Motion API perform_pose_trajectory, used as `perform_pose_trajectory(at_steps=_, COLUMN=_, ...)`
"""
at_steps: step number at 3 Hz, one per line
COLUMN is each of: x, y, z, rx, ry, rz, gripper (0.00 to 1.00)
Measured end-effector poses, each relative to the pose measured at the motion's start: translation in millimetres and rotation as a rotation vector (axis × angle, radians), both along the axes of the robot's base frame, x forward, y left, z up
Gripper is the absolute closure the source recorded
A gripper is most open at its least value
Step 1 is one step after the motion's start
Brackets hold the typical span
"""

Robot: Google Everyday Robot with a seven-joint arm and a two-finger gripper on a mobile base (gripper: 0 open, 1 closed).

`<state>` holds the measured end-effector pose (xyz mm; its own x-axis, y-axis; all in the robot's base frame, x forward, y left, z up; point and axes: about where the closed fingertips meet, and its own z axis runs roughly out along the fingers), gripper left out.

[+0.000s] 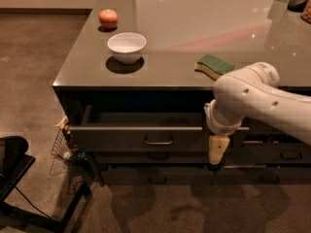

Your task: Open top drawer

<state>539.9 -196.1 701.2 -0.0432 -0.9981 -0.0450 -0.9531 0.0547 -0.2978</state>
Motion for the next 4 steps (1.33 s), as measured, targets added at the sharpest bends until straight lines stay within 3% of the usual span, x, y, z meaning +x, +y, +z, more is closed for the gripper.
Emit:
perform_pose_trajectory(at_steps=1, x=16.4, y=10.8, z=-17.4, rx=0.016, ry=0.057, rz=0.031, gripper=0.0)
perform_pose_trajectory(at_steps=2, x=18.6, y=12.0, z=-19.8, rx=0.018, ry=0.062, rz=0.033, gripper=0.0)
perform_pose_trajectory(at_steps=3, x=13.0, y=13.4, z=-39.0, rx=0.055, ry=0.088, rz=0.03, gripper=0.18)
perform_pose_trajectory(at_steps=4, x=-2.6, y=15.2, z=-76.2, rx=0.106, ry=0.158, rz=-0.006, gripper=0.49)
